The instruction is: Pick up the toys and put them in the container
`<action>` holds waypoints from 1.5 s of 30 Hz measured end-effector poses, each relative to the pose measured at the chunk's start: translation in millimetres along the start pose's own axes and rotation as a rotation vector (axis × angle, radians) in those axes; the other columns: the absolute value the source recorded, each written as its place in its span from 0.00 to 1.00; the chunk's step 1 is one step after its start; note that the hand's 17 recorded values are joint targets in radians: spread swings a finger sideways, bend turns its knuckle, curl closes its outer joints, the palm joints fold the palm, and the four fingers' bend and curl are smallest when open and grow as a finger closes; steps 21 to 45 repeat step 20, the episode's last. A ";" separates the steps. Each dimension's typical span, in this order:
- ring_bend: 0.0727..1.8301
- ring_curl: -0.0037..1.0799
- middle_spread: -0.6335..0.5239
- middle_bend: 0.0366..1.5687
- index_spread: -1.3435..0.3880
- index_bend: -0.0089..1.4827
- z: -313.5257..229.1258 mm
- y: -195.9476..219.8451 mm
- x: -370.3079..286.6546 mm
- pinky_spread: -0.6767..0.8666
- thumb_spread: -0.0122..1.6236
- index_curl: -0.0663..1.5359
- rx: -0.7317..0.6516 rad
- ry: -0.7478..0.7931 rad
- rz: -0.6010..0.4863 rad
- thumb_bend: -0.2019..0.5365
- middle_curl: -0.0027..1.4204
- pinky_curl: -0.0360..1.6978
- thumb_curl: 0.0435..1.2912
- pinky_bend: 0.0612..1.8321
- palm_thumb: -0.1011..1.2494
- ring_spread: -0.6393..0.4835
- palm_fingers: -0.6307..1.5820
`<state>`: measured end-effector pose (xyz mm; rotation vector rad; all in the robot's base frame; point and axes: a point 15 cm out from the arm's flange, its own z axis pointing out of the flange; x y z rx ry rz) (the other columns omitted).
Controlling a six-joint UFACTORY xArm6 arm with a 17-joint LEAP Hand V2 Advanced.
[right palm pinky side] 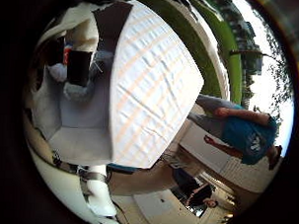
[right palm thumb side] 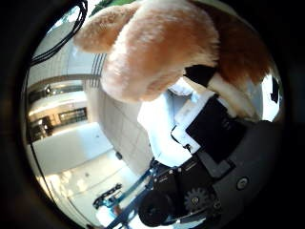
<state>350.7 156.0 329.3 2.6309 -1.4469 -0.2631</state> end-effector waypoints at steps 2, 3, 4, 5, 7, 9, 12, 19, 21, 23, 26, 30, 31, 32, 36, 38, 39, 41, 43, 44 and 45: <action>0.34 0.50 0.53 0.15 0.50 0.34 5.7 -0.3 1.0 0.67 0.76 0.13 -0.021 -0.004 -0.008 0.23 0.44 0.42 0.30 0.56 0.62 0.75 0.18; 0.32 0.48 0.55 0.13 0.50 0.33 7.4 -0.8 2.0 0.68 0.75 0.13 -0.026 -0.006 -0.007 0.24 0.43 0.41 0.30 0.54 0.62 0.76 0.17; 0.29 0.44 0.57 0.10 0.51 0.30 8.6 -1.0 3.7 0.69 0.74 0.13 -0.029 -0.008 -0.011 0.24 0.40 0.39 0.30 0.52 0.63 0.78 0.18; 0.27 0.41 0.59 0.07 0.51 0.27 8.8 -0.9 5.4 0.70 0.74 0.12 -0.029 -0.011 -0.012 0.24 0.38 0.37 0.30 0.49 0.63 0.80 0.19; 0.24 0.38 0.62 0.06 0.52 0.23 8.7 -0.9 2.0 0.71 0.73 0.13 -0.028 -0.029 -0.014 0.24 0.34 0.34 0.30 0.46 0.63 0.82 0.21; 0.22 0.36 0.64 0.05 0.52 0.19 6.6 -1.4 -5.1 0.72 0.72 0.13 -0.021 -0.058 -0.017 0.24 0.31 0.33 0.30 0.44 0.63 0.83 0.22; 0.21 0.34 0.65 0.05 0.52 0.16 -1.9 1.8 -11.9 0.73 0.72 0.14 0.001 -0.096 -0.013 0.24 0.27 0.31 0.30 0.42 0.64 0.84 0.23; 0.19 0.32 0.65 0.06 0.53 0.13 -22.3 37.0 -5.3 0.74 0.71 0.16 -0.004 -0.112 0.009 0.24 0.23 0.28 0.30 0.39 0.64 0.85 0.25; 0.19 0.32 0.65 0.06 0.53 0.13 -23.8 44.0 -4.2 0.74 0.71 0.16 -0.017 -0.117 0.014 0.24 0.22 0.27 0.30 0.38 0.64 0.85 0.26; 0.19 0.32 0.65 0.06 0.53 0.13 -23.8 44.0 -4.2 0.74 0.71 0.16 -0.017 -0.117 0.014 0.24 0.22 0.27 0.30 0.38 0.64 0.85 0.26; 0.19 0.32 0.65 0.06 0.53 0.13 -23.8 44.0 -4.2 0.74 0.71 0.16 -0.017 -0.117 0.014 0.24 0.22 0.27 0.30 0.38 0.64 0.85 0.26; 0.19 0.32 0.65 0.06 0.53 0.13 -23.8 44.0 -4.2 0.74 0.71 0.16 -0.017 -0.117 0.014 0.24 0.22 0.27 0.30 0.38 0.64 0.85 0.26; 0.19 0.32 0.65 0.06 0.53 0.13 -23.8 44.0 -4.2 0.74 0.71 0.16 -0.017 -0.117 0.014 0.24 0.22 0.27 0.30 0.38 0.64 0.85 0.26; 0.19 0.32 0.65 0.06 0.53 0.13 -23.8 44.0 -4.2 0.74 0.71 0.16 -0.017 -0.117 0.014 0.24 0.22 0.27 0.30 0.38 0.64 0.85 0.26; 0.19 0.32 0.65 0.06 0.53 0.13 -23.8 44.0 -4.2 0.74 0.71 0.16 -0.017 -0.117 0.014 0.24 0.22 0.27 0.30 0.38 0.64 0.85 0.26; 0.19 0.32 0.65 0.06 0.53 0.13 -23.8 44.0 -4.2 0.74 0.71 0.16 -0.017 -0.117 0.014 0.24 0.22 0.27 0.30 0.38 0.64 0.85 0.26; 0.19 0.32 0.65 0.06 0.53 0.13 -23.8 44.0 -4.2 0.74 0.71 0.16 -0.017 -0.117 0.014 0.24 0.22 0.27 0.30 0.38 0.64 0.85 0.26; 0.19 0.32 0.65 0.06 0.53 0.13 -23.8 44.0 -4.2 0.74 0.71 0.16 -0.017 -0.117 0.014 0.24 0.22 0.27 0.30 0.38 0.64 0.85 0.26; 0.19 0.32 0.65 0.06 0.53 0.13 -23.8 44.0 -4.2 0.74 0.71 0.16 -0.017 -0.117 0.014 0.24 0.22 0.27 0.30 0.38 0.64 0.85 0.26; 0.19 0.32 0.65 0.06 0.53 0.13 -23.8 44.0 -4.2 0.74 0.71 0.16 -0.017 -0.117 0.014 0.24 0.22 0.27 0.30 0.38 0.64 0.85 0.26; 0.19 0.32 0.65 0.06 0.53 0.13 -23.8 44.0 -4.2 0.74 0.71 0.16 -0.017 -0.117 0.014 0.24 0.22 0.27 0.30 0.38 0.64 0.85 0.26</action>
